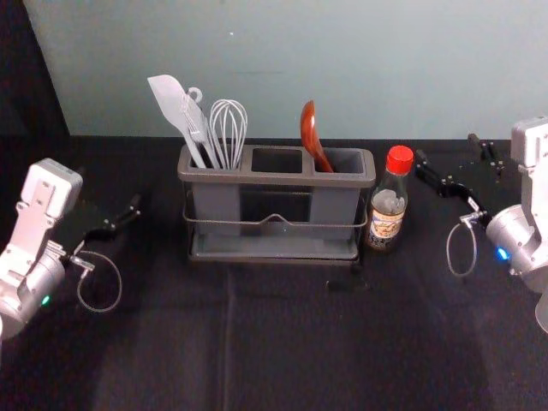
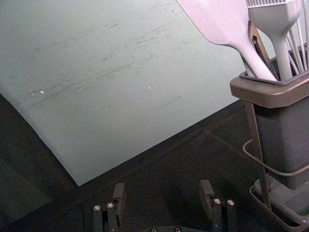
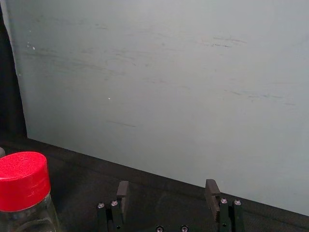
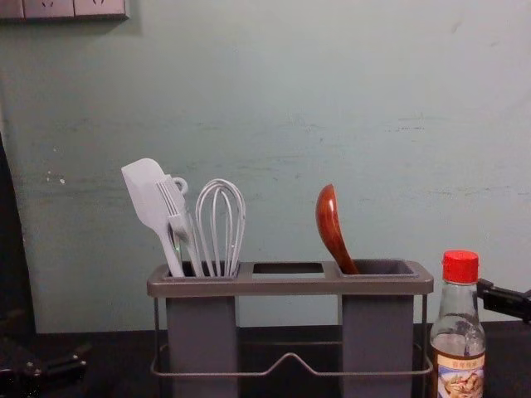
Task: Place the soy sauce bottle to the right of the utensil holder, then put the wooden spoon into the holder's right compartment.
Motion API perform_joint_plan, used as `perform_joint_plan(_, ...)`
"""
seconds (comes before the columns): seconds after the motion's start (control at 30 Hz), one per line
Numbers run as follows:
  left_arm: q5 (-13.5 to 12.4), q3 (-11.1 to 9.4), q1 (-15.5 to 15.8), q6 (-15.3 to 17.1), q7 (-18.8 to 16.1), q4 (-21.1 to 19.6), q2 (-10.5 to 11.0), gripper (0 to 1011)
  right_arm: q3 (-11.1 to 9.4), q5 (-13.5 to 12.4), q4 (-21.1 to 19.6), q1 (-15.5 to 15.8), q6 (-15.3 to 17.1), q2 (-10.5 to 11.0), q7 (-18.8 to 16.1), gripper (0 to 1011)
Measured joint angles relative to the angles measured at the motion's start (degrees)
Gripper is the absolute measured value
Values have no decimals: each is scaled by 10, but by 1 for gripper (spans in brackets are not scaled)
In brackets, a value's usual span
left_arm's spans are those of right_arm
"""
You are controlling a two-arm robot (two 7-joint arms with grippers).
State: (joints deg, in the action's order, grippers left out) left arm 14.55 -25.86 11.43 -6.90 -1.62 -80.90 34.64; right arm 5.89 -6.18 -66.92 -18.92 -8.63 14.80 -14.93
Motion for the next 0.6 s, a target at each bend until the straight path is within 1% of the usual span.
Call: perform_joint_plan(0.6,0,0,0,0,0,0,0,1000,0,0,0,0,0,0,0,1003)
